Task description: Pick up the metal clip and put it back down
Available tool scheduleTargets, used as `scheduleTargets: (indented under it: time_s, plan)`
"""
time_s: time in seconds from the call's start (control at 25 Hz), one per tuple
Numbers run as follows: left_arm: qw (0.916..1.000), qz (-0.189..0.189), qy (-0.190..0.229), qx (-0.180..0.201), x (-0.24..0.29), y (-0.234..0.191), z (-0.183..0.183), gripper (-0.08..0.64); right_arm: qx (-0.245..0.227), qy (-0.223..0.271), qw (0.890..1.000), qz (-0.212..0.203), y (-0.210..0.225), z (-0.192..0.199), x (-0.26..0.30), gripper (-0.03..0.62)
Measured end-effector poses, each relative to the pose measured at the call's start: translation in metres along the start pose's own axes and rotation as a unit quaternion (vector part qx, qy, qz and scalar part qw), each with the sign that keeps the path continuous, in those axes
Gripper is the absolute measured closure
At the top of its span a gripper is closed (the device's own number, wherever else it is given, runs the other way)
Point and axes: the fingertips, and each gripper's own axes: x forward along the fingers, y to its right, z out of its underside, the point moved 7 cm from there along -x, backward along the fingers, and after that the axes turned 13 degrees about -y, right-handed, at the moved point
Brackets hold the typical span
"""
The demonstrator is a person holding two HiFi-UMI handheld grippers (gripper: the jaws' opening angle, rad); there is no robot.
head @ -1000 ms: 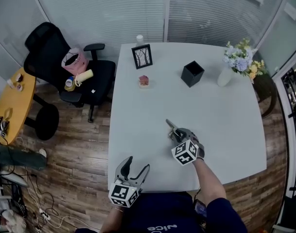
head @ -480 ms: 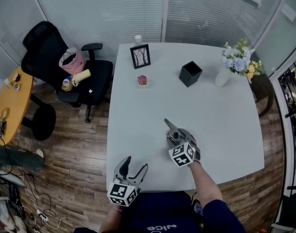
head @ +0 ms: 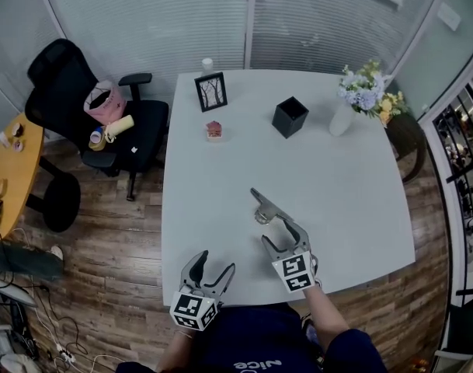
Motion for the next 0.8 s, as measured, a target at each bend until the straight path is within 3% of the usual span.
scheduleTargets:
  time_s: [0.12, 0.48, 0.8]
  plan:
    - [0.9998, 0.013, 0.0, 0.018, 0.004, 0.01, -0.002, 0.241, 0.011, 0.023, 1.0, 0.002, -0.012, 0.011, -0.029, 0.288]
    - [0.9967, 0.055, 0.002, 0.06, 0.007, 0.043, -0.002, 0.241, 0.11, 0.075, 0.991, 0.026, -0.029, 0.047, -0.1, 0.299]
    - [0.9929, 0.081, 0.004, 0.087, 0.015, 0.06, -0.006, 0.241, 0.13, 0.091, 0.986, 0.046, -0.033, 0.058, -0.121, 0.302]
